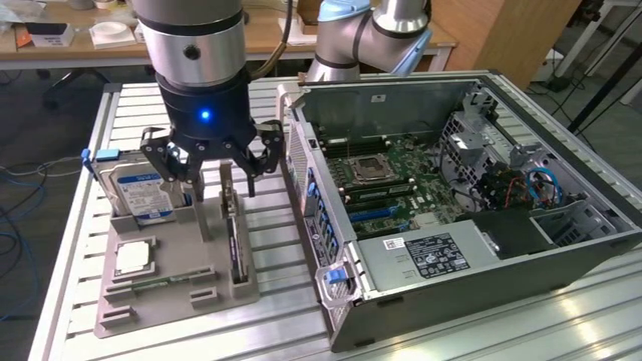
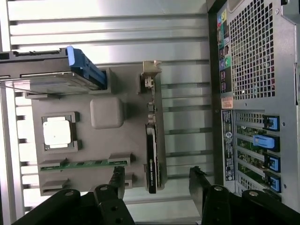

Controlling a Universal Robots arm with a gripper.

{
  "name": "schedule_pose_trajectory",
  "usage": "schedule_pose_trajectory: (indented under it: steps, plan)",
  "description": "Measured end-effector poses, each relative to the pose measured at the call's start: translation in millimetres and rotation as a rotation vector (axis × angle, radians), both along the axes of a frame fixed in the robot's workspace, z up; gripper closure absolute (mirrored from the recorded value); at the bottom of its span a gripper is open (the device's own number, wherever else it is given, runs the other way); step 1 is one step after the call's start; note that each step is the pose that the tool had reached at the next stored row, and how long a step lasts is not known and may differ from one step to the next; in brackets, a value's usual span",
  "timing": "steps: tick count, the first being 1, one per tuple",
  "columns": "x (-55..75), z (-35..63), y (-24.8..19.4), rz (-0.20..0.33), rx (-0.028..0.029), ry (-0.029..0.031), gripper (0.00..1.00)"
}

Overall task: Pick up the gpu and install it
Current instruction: 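Pick up the gpu and move the gpu toward the slot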

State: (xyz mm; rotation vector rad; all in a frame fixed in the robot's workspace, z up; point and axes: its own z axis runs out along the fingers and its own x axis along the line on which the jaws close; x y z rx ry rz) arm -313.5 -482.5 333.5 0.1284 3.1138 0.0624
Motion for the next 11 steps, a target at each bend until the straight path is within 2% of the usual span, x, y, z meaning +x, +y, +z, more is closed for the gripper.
schedule_pose_trajectory:
  steps: [1,2,3,5,9,11]
  plan:
    - [0.0,-0.4,0.0,0.0,0.0065,-0.0002,0.34]
    - [0.5,-1.0,0.1,0.0,0.0169,-0.0002,0.34]
    - [2.0,-1.9,0.1,0.0,0.0235,0.0001,0.34]
    - [4.9,-4.8,0.0,0.0,0.0265,0.0008,0.34]
    - [8.9,-8.7,-0.2,0.0,0.0263,0.0042,0.34]
    - [7.9,-8.7,-0.7,0.0,0.0257,-0.0009,0.34]
